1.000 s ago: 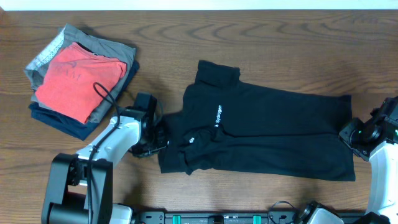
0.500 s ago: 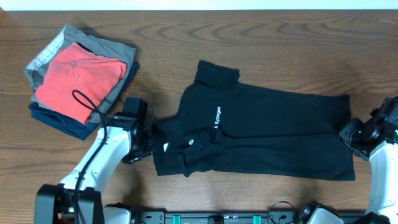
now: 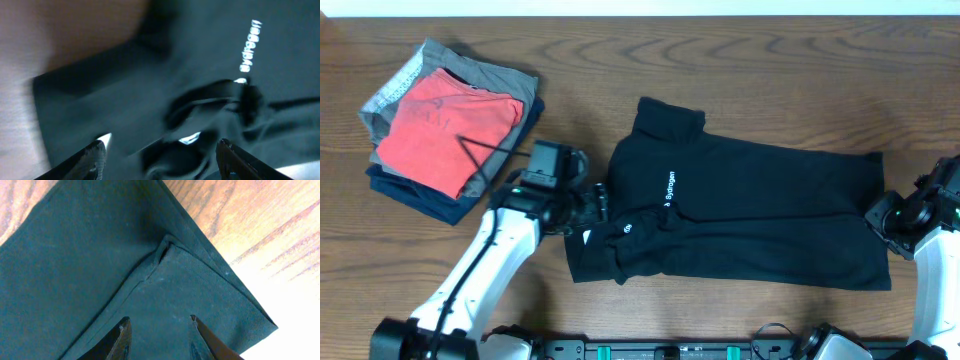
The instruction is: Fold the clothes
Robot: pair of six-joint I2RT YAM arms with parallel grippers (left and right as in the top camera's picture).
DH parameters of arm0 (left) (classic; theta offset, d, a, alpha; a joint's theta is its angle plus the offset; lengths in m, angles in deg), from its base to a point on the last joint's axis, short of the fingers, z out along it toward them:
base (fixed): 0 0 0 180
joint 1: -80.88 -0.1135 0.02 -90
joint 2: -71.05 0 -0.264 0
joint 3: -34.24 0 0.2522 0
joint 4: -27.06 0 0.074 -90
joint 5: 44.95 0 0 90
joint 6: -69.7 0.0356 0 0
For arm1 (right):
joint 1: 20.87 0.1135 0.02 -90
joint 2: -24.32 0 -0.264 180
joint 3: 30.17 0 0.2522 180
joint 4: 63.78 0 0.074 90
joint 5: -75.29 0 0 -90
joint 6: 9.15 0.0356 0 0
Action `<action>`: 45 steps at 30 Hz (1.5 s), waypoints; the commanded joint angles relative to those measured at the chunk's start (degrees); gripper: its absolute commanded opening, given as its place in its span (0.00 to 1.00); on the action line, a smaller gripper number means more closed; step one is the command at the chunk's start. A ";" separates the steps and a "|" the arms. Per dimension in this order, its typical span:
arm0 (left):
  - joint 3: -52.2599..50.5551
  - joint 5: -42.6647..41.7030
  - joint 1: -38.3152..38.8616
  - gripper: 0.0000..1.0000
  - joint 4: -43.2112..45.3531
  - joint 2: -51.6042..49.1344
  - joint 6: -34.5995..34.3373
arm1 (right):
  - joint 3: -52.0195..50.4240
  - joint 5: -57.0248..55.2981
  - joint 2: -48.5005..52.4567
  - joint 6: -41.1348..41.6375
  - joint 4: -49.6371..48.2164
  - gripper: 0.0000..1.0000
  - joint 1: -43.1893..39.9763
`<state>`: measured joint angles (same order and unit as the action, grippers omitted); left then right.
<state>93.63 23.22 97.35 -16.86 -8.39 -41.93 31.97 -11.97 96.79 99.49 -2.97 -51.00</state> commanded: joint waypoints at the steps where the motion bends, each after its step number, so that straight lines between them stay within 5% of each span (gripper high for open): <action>1: 0.57 -1.97 3.23 0.72 2.14 -3.67 -0.76 | 0.85 -0.76 -0.35 -0.70 0.44 0.36 0.48; 9: 0.59 -1.97 7.80 0.72 10.45 -10.05 -1.18 | 0.85 -0.76 -0.35 -0.70 0.57 0.36 0.48; 10: 0.59 -1.97 8.02 0.64 10.62 -10.21 -1.18 | 0.85 -0.76 -0.35 -0.70 0.57 0.36 0.48; 14: 0.59 -1.97 8.44 0.08 11.08 -10.14 -1.16 | 0.85 -0.79 -0.35 -0.70 0.57 0.36 0.48; 15: 0.59 -1.97 8.44 0.06 11.10 -10.14 -1.16 | 0.85 -0.79 -0.35 -0.70 0.57 0.36 0.48; 17: 0.59 -1.97 8.44 0.06 11.08 -10.14 -1.14 | 0.85 -0.79 -0.35 -0.70 0.57 0.36 0.48; 20: 0.66 -1.97 8.44 0.33 11.50 -10.14 -1.11 | 0.85 -0.79 -0.35 -0.70 0.57 0.36 0.48; 22: 0.70 -1.97 8.52 0.63 12.52 -10.14 -0.42 | 0.85 -0.79 -0.35 -0.70 0.57 0.36 0.48; 25: 0.70 -1.97 9.27 0.72 14.56 -10.14 4.90 | 0.85 -0.79 -0.35 -0.70 0.57 0.36 0.48; 32: 0.70 1.55 12.13 0.72 14.58 -10.21 15.02 | 0.85 -0.79 -0.35 -0.70 0.55 0.36 0.48; 40: 0.68 4.79 15.54 0.72 13.90 -10.51 16.92 | 0.85 -0.79 -0.35 -0.70 0.37 0.36 0.48; 45: 0.68 6.05 16.41 0.62 13.90 -10.69 18.99 | 0.85 -0.79 -0.35 -0.70 0.35 0.36 0.48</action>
<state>93.63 27.29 113.37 -2.85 -18.24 -25.69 31.97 -11.97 96.79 99.47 -2.60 -51.00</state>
